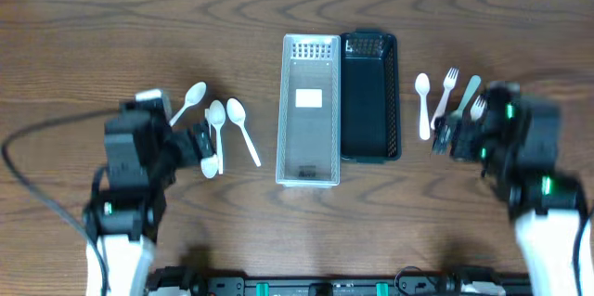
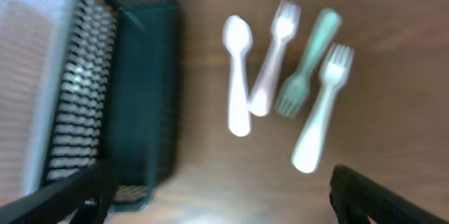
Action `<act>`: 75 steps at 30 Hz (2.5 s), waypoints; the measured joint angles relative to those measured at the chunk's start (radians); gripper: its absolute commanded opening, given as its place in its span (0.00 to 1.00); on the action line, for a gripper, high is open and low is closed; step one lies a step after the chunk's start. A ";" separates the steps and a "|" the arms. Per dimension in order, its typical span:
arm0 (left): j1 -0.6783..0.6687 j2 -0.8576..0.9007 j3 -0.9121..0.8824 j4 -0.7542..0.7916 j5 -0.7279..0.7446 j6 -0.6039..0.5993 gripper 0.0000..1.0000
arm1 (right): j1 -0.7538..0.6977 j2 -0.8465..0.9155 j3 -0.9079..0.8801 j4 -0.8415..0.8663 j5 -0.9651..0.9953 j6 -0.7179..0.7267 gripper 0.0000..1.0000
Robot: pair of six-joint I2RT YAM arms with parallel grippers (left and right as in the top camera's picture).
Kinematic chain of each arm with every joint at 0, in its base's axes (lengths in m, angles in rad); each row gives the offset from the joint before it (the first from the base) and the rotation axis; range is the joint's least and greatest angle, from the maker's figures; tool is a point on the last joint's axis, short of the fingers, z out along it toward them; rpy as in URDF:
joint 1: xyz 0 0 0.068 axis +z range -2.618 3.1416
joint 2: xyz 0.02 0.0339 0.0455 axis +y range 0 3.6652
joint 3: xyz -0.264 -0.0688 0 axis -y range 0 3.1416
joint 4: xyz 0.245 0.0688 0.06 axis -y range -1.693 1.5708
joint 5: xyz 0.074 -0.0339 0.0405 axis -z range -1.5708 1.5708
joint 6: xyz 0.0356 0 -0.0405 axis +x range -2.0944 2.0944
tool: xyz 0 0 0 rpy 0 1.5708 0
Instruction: Pack container
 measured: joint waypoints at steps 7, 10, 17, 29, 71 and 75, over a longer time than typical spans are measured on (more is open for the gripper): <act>0.013 0.229 0.151 -0.028 -0.045 0.011 0.98 | -0.044 0.407 0.301 -0.138 0.101 -0.056 0.99; 0.027 0.280 0.158 -0.038 -0.051 0.015 0.98 | -0.086 0.515 0.324 -0.156 0.086 -0.064 0.99; 0.032 0.330 0.157 -0.073 -0.061 0.018 0.98 | -0.169 0.676 0.324 -0.154 0.024 -0.061 0.98; 0.033 0.334 0.158 -0.074 -0.067 0.018 0.98 | -0.257 0.880 0.324 -0.041 0.013 0.066 0.62; 0.033 0.334 0.157 -0.074 -0.067 0.018 0.98 | 0.284 0.552 0.384 0.122 -0.112 0.100 0.01; 0.033 0.334 0.157 -0.074 -0.067 0.018 0.98 | 0.320 0.695 0.384 0.154 -0.079 0.127 0.02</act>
